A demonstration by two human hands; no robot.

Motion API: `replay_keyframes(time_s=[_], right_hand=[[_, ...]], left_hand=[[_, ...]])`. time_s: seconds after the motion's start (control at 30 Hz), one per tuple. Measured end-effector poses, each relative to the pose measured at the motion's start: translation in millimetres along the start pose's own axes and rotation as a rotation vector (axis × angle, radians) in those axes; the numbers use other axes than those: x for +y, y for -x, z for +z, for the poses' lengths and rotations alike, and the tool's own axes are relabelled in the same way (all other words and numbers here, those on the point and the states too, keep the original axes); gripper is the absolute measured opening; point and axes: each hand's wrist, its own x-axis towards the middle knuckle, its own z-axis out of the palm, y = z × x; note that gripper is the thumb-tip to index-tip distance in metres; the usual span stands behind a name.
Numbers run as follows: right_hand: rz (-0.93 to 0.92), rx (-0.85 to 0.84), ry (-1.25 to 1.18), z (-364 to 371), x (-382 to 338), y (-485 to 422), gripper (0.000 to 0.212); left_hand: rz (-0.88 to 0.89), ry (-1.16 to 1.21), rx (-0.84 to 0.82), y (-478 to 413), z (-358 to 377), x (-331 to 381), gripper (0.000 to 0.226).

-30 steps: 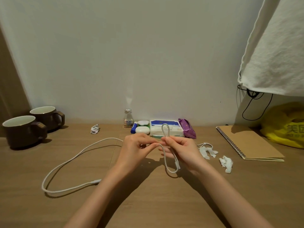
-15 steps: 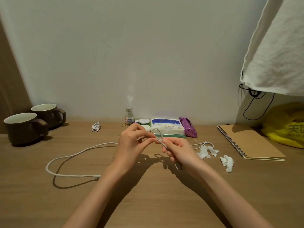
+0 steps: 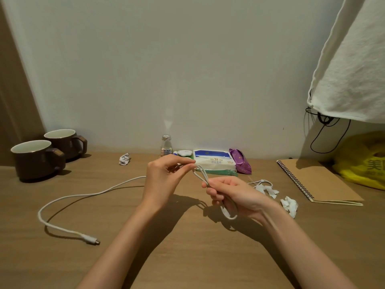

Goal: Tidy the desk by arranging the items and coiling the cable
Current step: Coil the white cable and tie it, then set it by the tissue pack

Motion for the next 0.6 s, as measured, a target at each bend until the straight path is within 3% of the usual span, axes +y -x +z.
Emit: replay_keyframes(time_s=[0.27,0.33,0.47,0.6], right_hand=[[-0.051,-0.123,-0.488,-2,-9,5,0.014],[-0.092,-0.122,-0.592,-3,-10,4,0.026],[-0.191,0.150,-0.723,-8,-13,1,0.016],[-0.294,0.337,-0.566,-7,-9,-3,0.020]], left_hand=[[-0.113,0.124,0.038,-3,5,3,0.022],[-0.158,0.152,0.050,-2,7,3,0.023],[-0.139,-0.018,0.046,2,8,-2,0.019],[-0.003,-0.214,-0.147,9,14,-6,0.016]])
